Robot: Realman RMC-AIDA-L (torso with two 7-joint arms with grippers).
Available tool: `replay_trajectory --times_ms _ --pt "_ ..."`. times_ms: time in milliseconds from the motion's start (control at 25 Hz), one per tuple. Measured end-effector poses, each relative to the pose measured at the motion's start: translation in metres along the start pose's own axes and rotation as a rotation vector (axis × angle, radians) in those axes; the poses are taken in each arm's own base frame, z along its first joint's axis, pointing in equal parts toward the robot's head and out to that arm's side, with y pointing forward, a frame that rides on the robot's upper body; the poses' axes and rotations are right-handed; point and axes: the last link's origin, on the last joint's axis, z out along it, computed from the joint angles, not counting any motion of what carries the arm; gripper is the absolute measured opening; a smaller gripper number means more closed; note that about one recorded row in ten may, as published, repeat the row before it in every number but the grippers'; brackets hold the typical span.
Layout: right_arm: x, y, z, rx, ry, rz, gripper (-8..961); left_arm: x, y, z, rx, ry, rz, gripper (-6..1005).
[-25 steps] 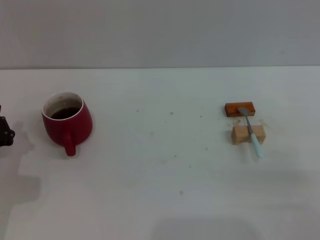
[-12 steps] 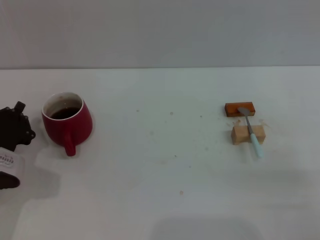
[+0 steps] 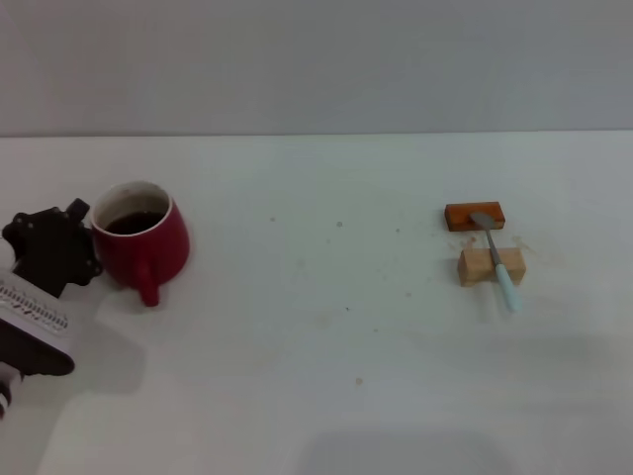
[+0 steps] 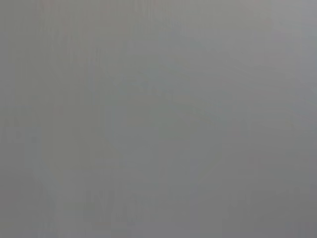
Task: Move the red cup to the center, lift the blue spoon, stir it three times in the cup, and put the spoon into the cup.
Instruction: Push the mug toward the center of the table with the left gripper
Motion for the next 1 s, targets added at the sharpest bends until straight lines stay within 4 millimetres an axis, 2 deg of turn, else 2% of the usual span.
replay_trajectory --times_ms 1000 --pt "0.0 0.0 0.0 -0.001 0.001 0.001 738 0.037 0.037 0.002 -0.156 0.156 0.035 17"
